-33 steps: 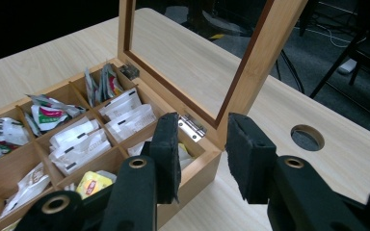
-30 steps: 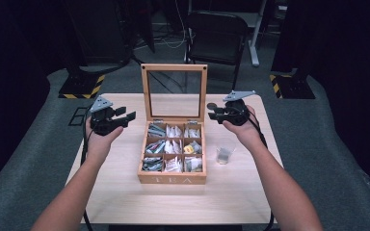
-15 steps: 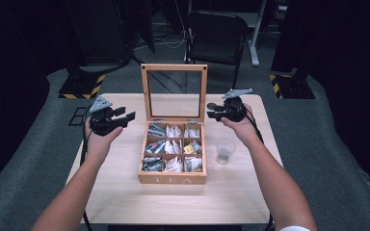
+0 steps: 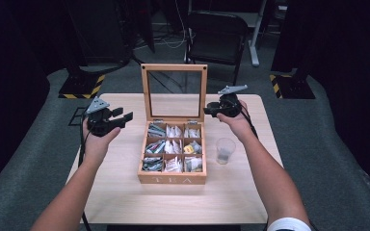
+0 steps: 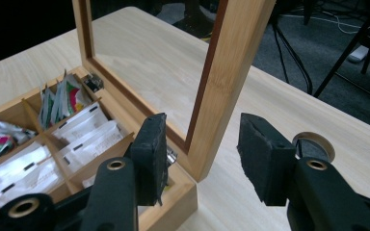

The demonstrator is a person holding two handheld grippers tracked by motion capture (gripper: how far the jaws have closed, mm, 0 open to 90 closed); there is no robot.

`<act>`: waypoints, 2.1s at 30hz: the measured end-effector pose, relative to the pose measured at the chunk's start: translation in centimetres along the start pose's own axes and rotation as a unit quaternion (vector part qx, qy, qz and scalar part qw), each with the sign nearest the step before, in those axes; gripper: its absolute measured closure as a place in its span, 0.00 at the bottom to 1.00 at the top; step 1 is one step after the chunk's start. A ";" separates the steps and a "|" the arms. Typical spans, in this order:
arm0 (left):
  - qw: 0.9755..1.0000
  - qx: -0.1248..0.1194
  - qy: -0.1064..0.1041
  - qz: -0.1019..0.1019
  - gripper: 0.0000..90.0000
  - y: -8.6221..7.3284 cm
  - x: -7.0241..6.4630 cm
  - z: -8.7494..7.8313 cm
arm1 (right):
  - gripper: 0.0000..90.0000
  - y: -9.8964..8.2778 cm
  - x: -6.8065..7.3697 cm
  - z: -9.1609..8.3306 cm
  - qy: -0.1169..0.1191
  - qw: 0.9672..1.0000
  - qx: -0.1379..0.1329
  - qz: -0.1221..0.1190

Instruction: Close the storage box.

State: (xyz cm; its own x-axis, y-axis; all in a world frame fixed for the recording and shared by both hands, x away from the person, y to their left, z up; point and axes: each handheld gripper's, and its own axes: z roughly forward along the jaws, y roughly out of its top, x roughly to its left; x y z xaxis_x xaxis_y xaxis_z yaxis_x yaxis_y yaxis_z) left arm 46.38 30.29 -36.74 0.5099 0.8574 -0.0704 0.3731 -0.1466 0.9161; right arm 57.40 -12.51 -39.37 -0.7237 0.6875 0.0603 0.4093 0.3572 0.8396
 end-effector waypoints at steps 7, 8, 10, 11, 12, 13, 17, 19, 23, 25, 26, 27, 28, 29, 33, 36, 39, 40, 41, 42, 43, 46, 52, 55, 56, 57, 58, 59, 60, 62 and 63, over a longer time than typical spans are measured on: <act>1.000 -0.003 0.011 -0.008 0.54 -0.5 0.5 -0.7 | 0.58 -0.3 -0.4 1.4 -0.003 1.000 0.005 0.007; 1.000 -0.004 0.012 -0.009 0.54 -0.5 0.6 -0.8 | 0.58 -0.4 -0.4 1.6 -0.002 1.000 0.006 0.009; 1.000 -0.004 0.015 -0.009 0.54 -0.6 0.7 -1.1 | 0.58 -0.3 -0.4 1.9 -0.001 1.000 0.009 0.015; 1.000 -0.005 0.017 -0.010 0.54 -0.6 0.7 -1.2 | 0.58 -0.2 -0.5 2.0 0.000 1.000 0.010 0.009; 1.000 -0.004 0.018 -0.010 0.54 -0.6 0.7 -1.4 | 0.58 -0.1 -0.4 2.1 0.000 1.000 0.011 0.009; 1.000 -0.005 0.018 -0.010 0.54 -0.7 0.8 -1.5 | 0.58 0.0 -0.3 2.2 0.001 1.000 0.012 0.012; 1.000 -0.004 0.023 -0.009 0.54 -0.7 0.8 -2.0 | 0.55 0.5 -0.1 2.6 -0.002 1.000 0.012 0.005; 1.000 -0.007 0.023 -0.010 0.54 -0.7 0.9 -2.3 | 0.54 0.7 -0.1 2.9 -0.004 1.000 0.007 0.001; 1.000 -0.008 0.027 -0.013 0.54 -0.9 1.0 -2.4 | 0.53 0.7 -0.1 3.4 -0.004 1.000 0.004 0.004; 1.000 -0.006 0.027 -0.014 0.54 -1.1 1.1 -2.4 | 0.53 0.7 -0.1 3.4 -0.002 1.000 0.002 0.005; 0.999 -0.008 0.027 -0.019 0.54 -1.1 1.1 -2.4 | 0.52 0.8 -0.1 3.4 -0.002 1.000 -0.002 0.003; 0.999 -0.008 0.027 -0.018 0.54 -1.2 1.1 -2.4 | 0.51 0.8 -0.1 3.3 0.000 1.000 -0.005 0.009; 0.999 -0.008 0.027 -0.018 0.54 -1.2 1.2 -2.3 | 0.51 0.9 -0.1 3.2 0.001 1.000 -0.010 0.014; 0.999 -0.006 0.026 -0.018 0.54 -1.2 1.2 -2.3 | 0.51 1.0 -0.1 3.1 0.004 1.000 -0.012 0.018; 1.000 -0.006 0.024 -0.016 0.54 -1.0 1.1 -2.1 | 0.54 1.0 0.0 2.8 0.008 1.000 -0.008 0.026; 1.000 -0.005 0.022 -0.010 0.54 -0.7 0.8 -1.9 | 0.54 1.1 0.1 2.6 0.008 1.000 -0.007 0.022; 1.000 -0.006 0.019 -0.008 0.54 -0.5 0.7 -1.8 | 0.55 1.1 0.3 2.4 0.005 1.000 -0.003 0.013; 1.000 -0.006 0.019 -0.008 0.54 -0.5 0.7 -1.8 | 0.56 1.2 0.4 2.3 0.005 1.000 -0.002 0.012; 1.000 -0.006 0.019 -0.008 0.54 -0.5 0.7 -1.8 | 0.58 1.2 0.4 2.2 0.005 1.000 0.000 0.012; 1.000 -0.006 0.018 -0.008 0.54 -0.5 0.6 -1.8 | 0.59 1.2 0.3 2.1 0.007 1.000 0.000 0.009; 1.000 -0.007 0.019 -0.008 0.54 -0.5 0.6 -1.7 | 0.59 1.2 0.4 1.9 0.010 1.000 0.001 0.011; 1.000 -0.006 0.018 -0.009 0.54 -0.5 0.4 -1.6 | 0.59 1.4 0.7 1.7 0.004 1.000 0.004 -0.001; 1.000 -0.003 0.013 -0.005 0.54 -0.5 0.1 -1.2 | 0.64 1.9 1.2 0.5 0.013 1.000 -0.018 0.005; 1.000 -0.004 0.013 -0.004 0.54 -0.4 0.0 -1.0 | 0.68 2.1 1.5 0.0 0.015 1.000 -0.018 -0.004; 1.000 -0.003 0.013 -0.005 0.54 -0.4 0.0 -1.0 | 0.69 2.2 1.6 -0.1 0.017 1.000 -0.020 -0.005; 1.000 -0.001 0.012 -0.005 0.54 -0.4 -0.1 -0.9 | 0.70 2.2 1.7 -0.3 0.022 0.999 -0.023 0.000; 1.000 -0.002 0.011 -0.004 0.54 -0.4 -0.1 -0.9 | 0.69 2.3 1.7 -0.5 0.028 0.999 -0.026 -0.001; 1.000 -0.002 0.010 -0.004 0.54 -0.3 -0.1 -0.9 | 0.69 2.4 1.8 -0.6 0.032 0.999 -0.026 -0.004; 1.000 -0.003 0.010 -0.003 0.54 -0.3 -0.2 -0.8 | 0.69 2.4 2.0 -0.6 0.030 0.999 -0.024 -0.009; 1.000 -0.004 0.009 -0.002 0.54 -0.2 -0.3 -0.7 | 0.69 2.4 2.1 -0.8 0.029 0.999 -0.021 -0.015; 1.000 -0.004 0.008 -0.002 0.54 -0.2 -0.3 -0.7 | 0.69 2.4 2.1 -0.8 0.031 0.999 -0.020 -0.014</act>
State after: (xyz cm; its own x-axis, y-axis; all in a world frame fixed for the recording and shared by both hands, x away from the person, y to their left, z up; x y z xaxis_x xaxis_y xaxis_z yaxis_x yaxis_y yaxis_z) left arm 45.62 30.36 -36.62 0.4958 0.8658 -0.0670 0.3679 -0.1396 0.9193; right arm 56.42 -10.75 -36.78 -0.7680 0.6367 0.0692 0.3673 0.3494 0.8620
